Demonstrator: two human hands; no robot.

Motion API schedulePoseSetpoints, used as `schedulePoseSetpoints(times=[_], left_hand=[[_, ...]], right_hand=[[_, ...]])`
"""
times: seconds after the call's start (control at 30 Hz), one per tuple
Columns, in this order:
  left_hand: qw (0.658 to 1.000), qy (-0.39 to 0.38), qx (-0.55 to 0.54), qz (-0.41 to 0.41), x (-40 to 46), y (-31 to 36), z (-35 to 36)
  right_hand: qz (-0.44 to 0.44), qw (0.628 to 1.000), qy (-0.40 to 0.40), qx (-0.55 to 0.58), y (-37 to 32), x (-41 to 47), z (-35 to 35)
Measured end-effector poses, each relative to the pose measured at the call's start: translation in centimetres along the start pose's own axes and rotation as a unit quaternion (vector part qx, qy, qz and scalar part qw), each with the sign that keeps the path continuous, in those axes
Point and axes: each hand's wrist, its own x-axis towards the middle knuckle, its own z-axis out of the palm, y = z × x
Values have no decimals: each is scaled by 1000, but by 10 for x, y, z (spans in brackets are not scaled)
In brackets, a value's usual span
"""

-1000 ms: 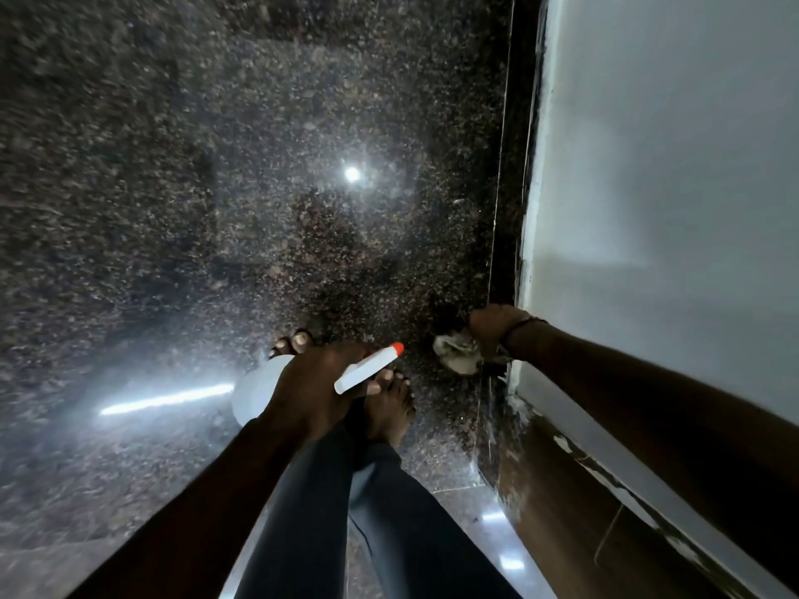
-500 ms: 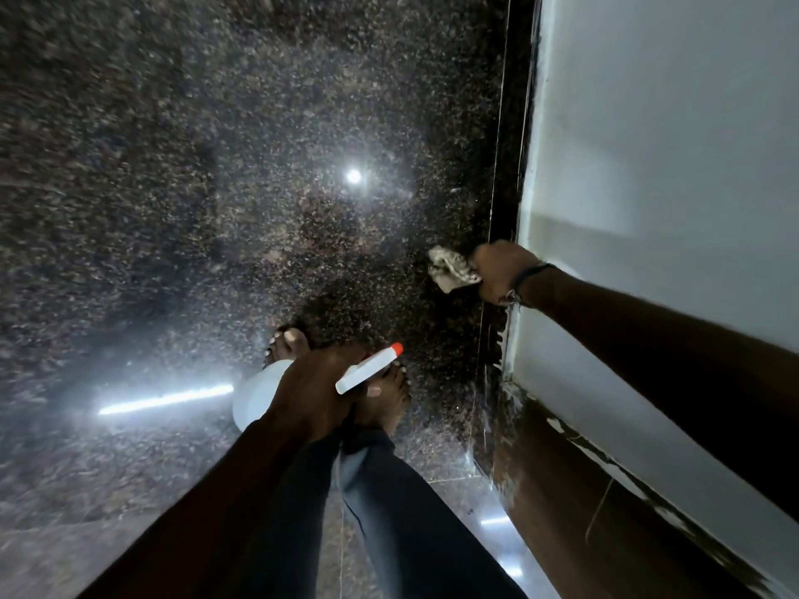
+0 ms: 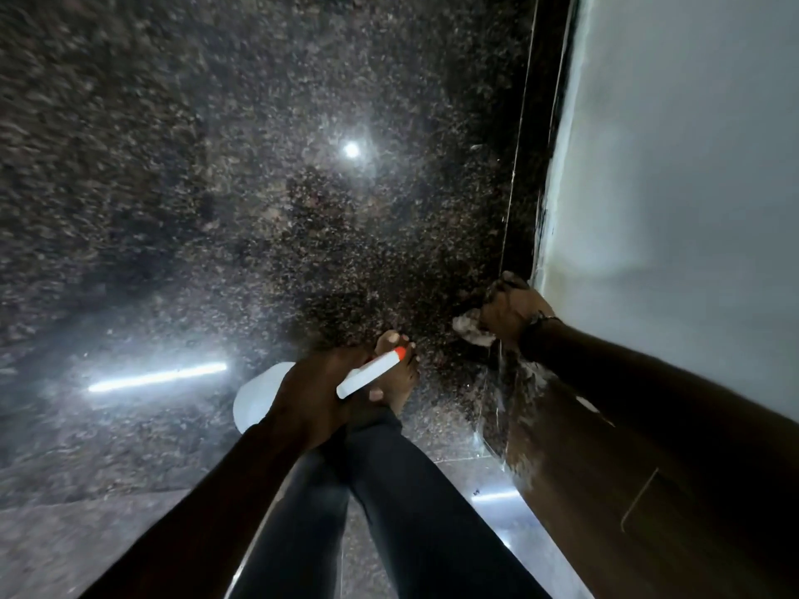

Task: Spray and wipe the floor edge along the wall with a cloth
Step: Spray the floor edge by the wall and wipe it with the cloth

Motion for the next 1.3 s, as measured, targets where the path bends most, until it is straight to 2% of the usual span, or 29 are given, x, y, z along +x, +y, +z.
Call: schedulePoseSetpoints(times=[0.07, 0.13, 0.2, 0.27, 0.33, 0.4, 0.53, 0.57, 0.7, 0.8, 0.87, 0.93, 1.1, 1.2, 1.3], left_hand=[[1000, -1, 5, -2, -2, -6, 2], [1000, 13, 23, -12, -4, -9, -1], [999, 13, 37, -16, -6, -8, -2], [998, 2, 52, -29, -8, -7, -2], [997, -4, 68, -26, -9, -3, -7], [997, -4, 80, -9, -7, -1, -13], [997, -3, 73, 1, -22, 8, -14], [998, -9, 66, 12, -30, 14, -11], [997, -10, 69, 31, -22, 9, -5], [996, -3, 88, 24, -24, 9, -5], [997, -5, 70, 34, -33, 10, -1], [994, -14, 99, 45, -42, 15, -4], [995, -17, 67, 77, -52, 3, 1], [998, -5, 48, 48, -45, -19, 12], [998, -12, 51, 34, -36, -44, 30]], right_hand=[[9, 998, 64, 12, 0, -2, -5], [-32, 999, 10, -39, -2, -7, -11], [-1, 998, -46, 32, -2, -8, -8], [39, 996, 1, 84, 2, -12, -10], [70, 993, 40, 86, 3, -10, 0], [49, 991, -29, 125, -5, -9, 2], [70, 967, -110, 221, -13, -21, -17], [77, 965, -99, 229, -8, -31, -17], [101, 956, 24, 274, 15, -29, -33], [118, 937, 64, 322, 28, -27, -49], [141, 936, 74, 315, 33, -32, -53], [160, 937, 67, 303, 34, -35, -53], [100, 973, -10, 206, 14, -34, -45], [110, 987, 9, 112, -4, -14, -16], [111, 986, 25, 120, -25, 9, 39]])
